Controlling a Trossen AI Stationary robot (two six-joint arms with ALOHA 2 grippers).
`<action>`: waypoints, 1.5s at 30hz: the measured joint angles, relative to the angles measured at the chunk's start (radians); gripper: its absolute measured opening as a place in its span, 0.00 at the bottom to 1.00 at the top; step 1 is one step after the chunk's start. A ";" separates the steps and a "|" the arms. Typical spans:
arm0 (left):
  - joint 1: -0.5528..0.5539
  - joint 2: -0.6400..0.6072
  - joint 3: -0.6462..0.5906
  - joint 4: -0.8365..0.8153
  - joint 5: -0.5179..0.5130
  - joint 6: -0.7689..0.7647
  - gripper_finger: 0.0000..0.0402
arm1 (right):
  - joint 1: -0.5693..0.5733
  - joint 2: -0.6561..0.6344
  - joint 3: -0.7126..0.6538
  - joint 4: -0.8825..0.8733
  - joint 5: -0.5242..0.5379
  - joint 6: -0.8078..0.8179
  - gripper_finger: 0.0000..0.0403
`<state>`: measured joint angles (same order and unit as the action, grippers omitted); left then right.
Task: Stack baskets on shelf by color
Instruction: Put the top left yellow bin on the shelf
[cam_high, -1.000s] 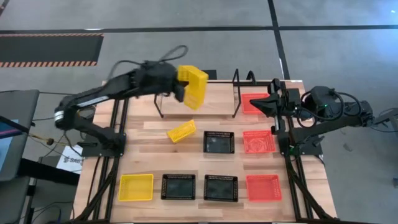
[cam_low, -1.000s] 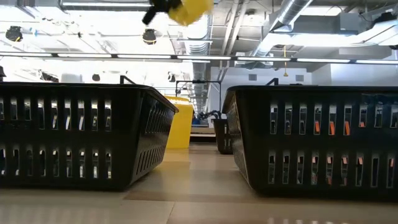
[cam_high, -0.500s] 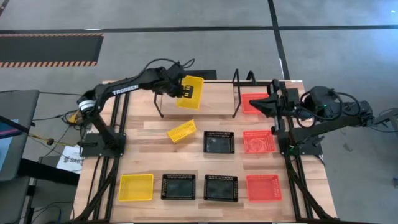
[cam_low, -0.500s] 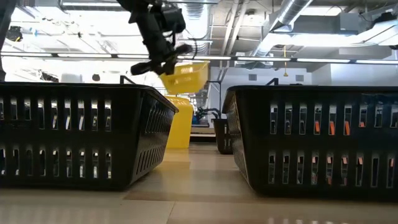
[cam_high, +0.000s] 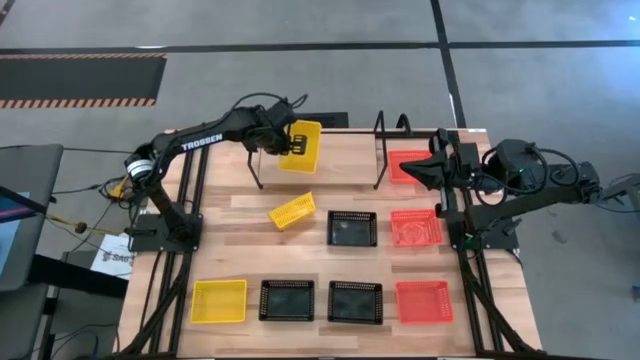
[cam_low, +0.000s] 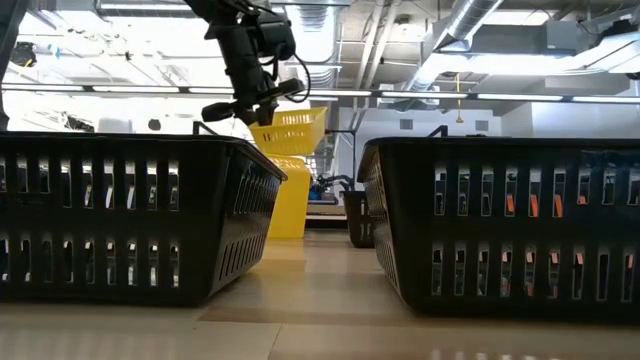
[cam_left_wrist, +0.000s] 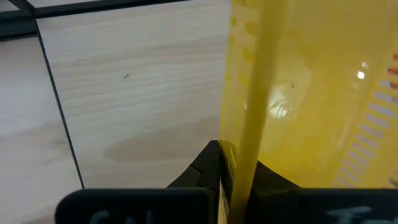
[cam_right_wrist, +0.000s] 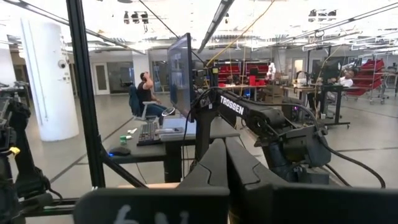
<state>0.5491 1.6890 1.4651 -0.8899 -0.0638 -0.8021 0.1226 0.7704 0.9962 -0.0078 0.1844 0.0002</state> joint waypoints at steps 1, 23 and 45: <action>0.000 0.000 0.000 -0.001 0.000 0.001 0.00 | 0.000 0.000 0.000 0.000 0.000 0.000 0.00; -0.037 0.142 0.001 0.114 0.066 0.034 0.00 | 0.007 0.001 0.000 0.002 0.000 0.011 0.00; 0.045 0.196 0.000 0.061 0.108 0.056 0.00 | 0.006 0.000 0.000 -0.027 -0.002 0.018 0.01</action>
<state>0.5942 1.8847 1.4654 -0.8288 0.0439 -0.7456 0.1284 0.7704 0.9962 -0.0343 0.1829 0.0177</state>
